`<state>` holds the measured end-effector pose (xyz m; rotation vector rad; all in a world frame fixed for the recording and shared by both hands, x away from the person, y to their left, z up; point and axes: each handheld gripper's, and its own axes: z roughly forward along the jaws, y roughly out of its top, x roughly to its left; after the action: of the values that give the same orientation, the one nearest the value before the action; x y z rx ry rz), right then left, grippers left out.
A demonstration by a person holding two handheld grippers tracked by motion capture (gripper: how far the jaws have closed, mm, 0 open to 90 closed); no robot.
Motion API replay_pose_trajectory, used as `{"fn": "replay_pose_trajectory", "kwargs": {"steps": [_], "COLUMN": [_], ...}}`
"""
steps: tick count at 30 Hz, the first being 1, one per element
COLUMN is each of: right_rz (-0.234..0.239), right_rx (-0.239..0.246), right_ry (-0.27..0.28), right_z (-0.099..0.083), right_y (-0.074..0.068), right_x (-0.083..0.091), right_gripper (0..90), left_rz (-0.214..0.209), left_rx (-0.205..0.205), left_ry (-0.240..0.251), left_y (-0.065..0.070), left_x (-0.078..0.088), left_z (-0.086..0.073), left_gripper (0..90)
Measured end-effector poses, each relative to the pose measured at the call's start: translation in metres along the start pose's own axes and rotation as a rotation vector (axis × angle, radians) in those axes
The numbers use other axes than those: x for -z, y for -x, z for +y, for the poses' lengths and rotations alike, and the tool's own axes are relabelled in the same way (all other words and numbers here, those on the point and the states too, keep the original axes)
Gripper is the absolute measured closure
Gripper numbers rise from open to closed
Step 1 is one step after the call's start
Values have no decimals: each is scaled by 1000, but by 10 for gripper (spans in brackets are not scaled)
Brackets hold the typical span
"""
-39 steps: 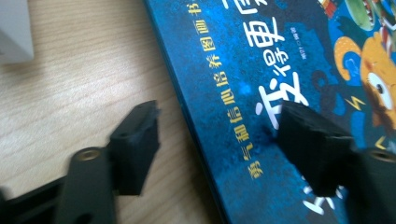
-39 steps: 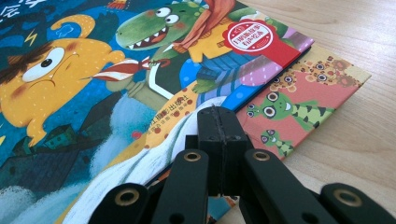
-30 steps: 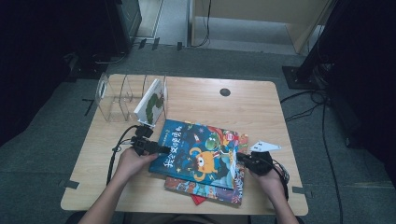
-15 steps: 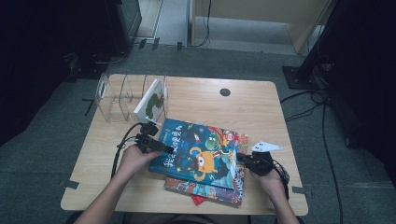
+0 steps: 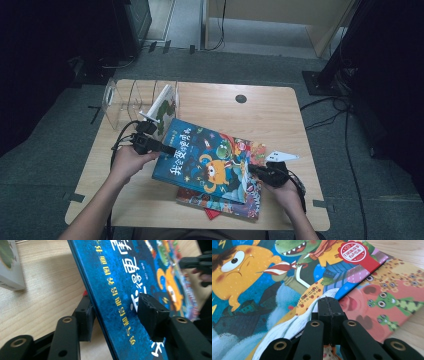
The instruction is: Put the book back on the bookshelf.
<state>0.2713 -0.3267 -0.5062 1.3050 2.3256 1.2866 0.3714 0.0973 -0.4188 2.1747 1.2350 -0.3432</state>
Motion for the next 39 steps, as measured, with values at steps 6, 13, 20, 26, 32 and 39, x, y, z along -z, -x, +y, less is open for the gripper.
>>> {"fn": "replay_pose_trajectory", "kwargs": {"steps": [6, 13, 20, 26, 32, 39], "right_rz": [23, 49, 55, 61, -17, -18], "right_rx": [0, 17, 65, 99, 234, 247], "right_ry": [4, 16, 16, 6, -24, -25], "right_z": [4, 12, 22, 25, 24, 24], "right_y": [-1, -9, -23, -31, -44, -45], "right_x": [-7, -22, -38, -42, -42, -42], "right_gripper": [900, 900, 757, 612, 586, 553], "left_rz": [-109, -39, -34, -18, 84, 199], "left_rx": [23, -37, -118, -134, -232, -262], "left_ry": [-27, -73, -128, -214, -290, -305], "left_y": [10, 37, 67, 79, 103, 109], "left_x": [20, 44, 50, 71, 99, 125], "left_z": [15, 49, 76, 97, 107, 92], "left_gripper": [573, 596, 686, 762, 838, 838]}}
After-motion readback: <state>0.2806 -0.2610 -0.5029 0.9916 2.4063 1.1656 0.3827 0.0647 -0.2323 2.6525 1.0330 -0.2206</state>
